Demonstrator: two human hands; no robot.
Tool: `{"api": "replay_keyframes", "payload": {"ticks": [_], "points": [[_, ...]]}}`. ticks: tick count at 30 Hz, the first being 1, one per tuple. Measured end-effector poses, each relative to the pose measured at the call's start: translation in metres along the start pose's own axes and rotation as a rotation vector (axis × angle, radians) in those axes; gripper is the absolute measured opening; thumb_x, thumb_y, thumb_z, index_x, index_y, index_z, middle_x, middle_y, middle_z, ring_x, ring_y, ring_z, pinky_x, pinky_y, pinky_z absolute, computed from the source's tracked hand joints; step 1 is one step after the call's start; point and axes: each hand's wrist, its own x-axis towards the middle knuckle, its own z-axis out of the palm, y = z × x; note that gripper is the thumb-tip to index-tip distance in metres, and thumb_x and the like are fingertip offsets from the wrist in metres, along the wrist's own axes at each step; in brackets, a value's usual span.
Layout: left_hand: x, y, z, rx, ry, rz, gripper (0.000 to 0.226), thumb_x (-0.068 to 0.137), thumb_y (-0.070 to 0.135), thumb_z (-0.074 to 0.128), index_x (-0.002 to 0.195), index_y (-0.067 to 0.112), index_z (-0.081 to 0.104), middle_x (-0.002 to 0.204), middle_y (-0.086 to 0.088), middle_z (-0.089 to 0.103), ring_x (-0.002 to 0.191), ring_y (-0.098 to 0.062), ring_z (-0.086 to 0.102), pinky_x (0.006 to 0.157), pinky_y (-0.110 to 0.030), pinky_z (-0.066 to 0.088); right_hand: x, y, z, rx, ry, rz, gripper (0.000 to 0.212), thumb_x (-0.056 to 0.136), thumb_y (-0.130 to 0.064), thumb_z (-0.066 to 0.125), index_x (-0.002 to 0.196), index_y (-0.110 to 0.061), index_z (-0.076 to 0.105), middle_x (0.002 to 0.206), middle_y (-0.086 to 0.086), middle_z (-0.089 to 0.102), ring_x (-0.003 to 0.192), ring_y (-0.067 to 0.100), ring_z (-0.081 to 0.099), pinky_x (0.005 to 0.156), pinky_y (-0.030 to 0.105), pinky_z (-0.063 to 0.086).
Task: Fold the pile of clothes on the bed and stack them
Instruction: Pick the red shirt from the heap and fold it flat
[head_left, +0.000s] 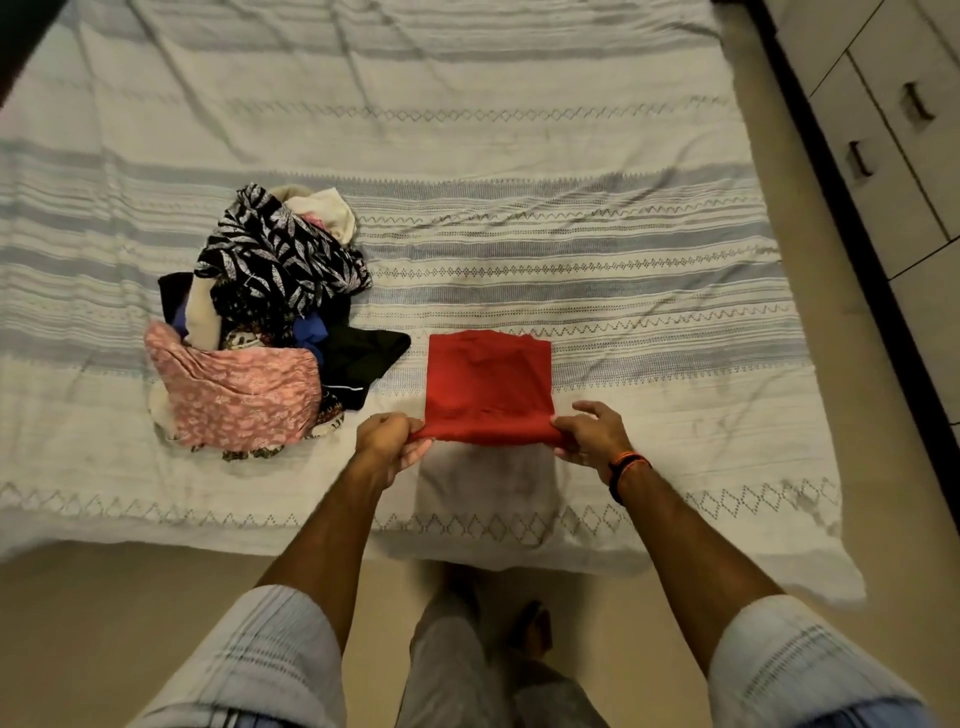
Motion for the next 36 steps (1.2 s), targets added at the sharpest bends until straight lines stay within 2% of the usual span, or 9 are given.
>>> {"api": "replay_keyframes", "payload": {"ticks": [4,9,13,18,23,25,28,30,36], "points": [[0.023,0.031,0.016,-0.079,0.042,0.014,0.006,0.091,0.001,0.063,0.087,0.005,0.063,0.077,-0.013,0.065,0.039,-0.009,0.061,0.042,-0.02,0.052,0.025,-0.032,0.01,0.02,-0.024,-0.025,0.012,0.087,-0.008,0.071,0.098,-0.005,0.068,0.092,0.014,0.069,0.067,0.023,0.07,0.051,0.028,0.056],[0.061,0.073,0.033,-0.124,0.019,-0.009,0.015,0.091,0.004,0.064,0.077,0.0,0.063,0.051,-0.006,0.065,0.042,-0.009,0.062,0.045,-0.021,0.055,0.073,-0.069,0.029,0.049,0.046,0.016,0.012,0.088,-0.011,0.071,0.093,-0.002,0.065,0.091,0.015,0.07,0.061,0.019,0.07,0.05,0.027,0.057],[0.097,0.104,0.05,-0.133,-0.048,0.003,0.012,0.094,0.009,0.063,0.101,0.0,0.065,0.083,-0.012,0.07,0.063,-0.013,0.067,0.058,-0.022,0.058,0.108,-0.097,0.051,0.063,0.131,0.039,0.015,0.09,-0.012,0.069,0.091,0.003,0.065,0.086,0.017,0.07,0.063,0.021,0.069,0.058,0.031,0.062],[0.136,0.107,0.067,0.244,-0.089,0.091,0.061,0.09,0.022,0.07,0.142,0.004,0.043,0.124,-0.01,0.06,0.103,-0.022,0.062,0.094,-0.037,0.052,0.145,-0.104,0.064,-0.003,0.212,0.018,0.03,0.089,-0.032,0.07,0.086,-0.003,0.063,0.072,0.006,0.068,0.07,0.023,0.07,0.074,0.041,0.061],[0.155,0.085,0.066,0.508,0.025,0.098,0.052,0.082,0.022,0.077,0.128,0.004,0.059,0.117,-0.008,0.065,0.104,-0.024,0.062,0.096,-0.038,0.051,0.154,-0.075,0.067,-0.255,0.143,0.058,0.032,0.081,-0.037,0.074,0.094,-0.009,0.065,0.088,0.009,0.072,0.081,0.025,0.069,0.083,0.051,0.059],[0.161,0.075,0.061,0.562,0.031,0.061,0.058,0.072,0.031,0.08,0.122,0.007,0.064,0.117,-0.009,0.068,0.105,-0.027,0.065,0.095,-0.042,0.053,0.149,-0.066,0.067,-0.44,0.155,0.057,0.049,0.078,-0.039,0.075,0.114,-0.008,0.063,0.109,0.008,0.07,0.1,0.028,0.067,0.094,0.042,0.054],[0.182,0.056,0.052,0.626,0.049,0.057,0.07,0.054,0.046,0.075,0.114,0.01,0.068,0.109,-0.007,0.071,0.101,-0.027,0.066,0.091,-0.042,0.055,0.145,-0.053,0.066,-0.598,0.157,0.048,0.048,0.085,-0.025,0.074,0.123,-0.002,0.055,0.118,0.012,0.064,0.11,0.031,0.06,0.088,0.03,0.045],[0.19,0.046,0.051,0.636,0.038,0.037,0.086,0.044,0.056,0.073,0.117,0.012,0.066,0.112,-0.006,0.07,0.102,-0.027,0.066,0.091,-0.042,0.055,0.15,-0.044,0.064,-0.588,0.157,0.047,0.051,0.084,-0.023,0.075,0.123,0.0,0.051,0.12,0.015,0.063,0.107,0.031,0.06,0.084,0.03,0.044],[0.19,0.036,0.059,0.575,0.055,0.015,0.067,0.062,0.043,0.087,0.117,0.01,0.067,0.113,-0.004,0.07,0.1,-0.024,0.066,0.093,-0.038,0.054,0.175,-0.016,0.065,-0.469,0.122,0.08,0.069,0.075,-0.037,0.083,0.127,-0.006,0.049,0.124,0.011,0.062,0.111,0.03,0.06,0.096,0.039,0.049]]}}
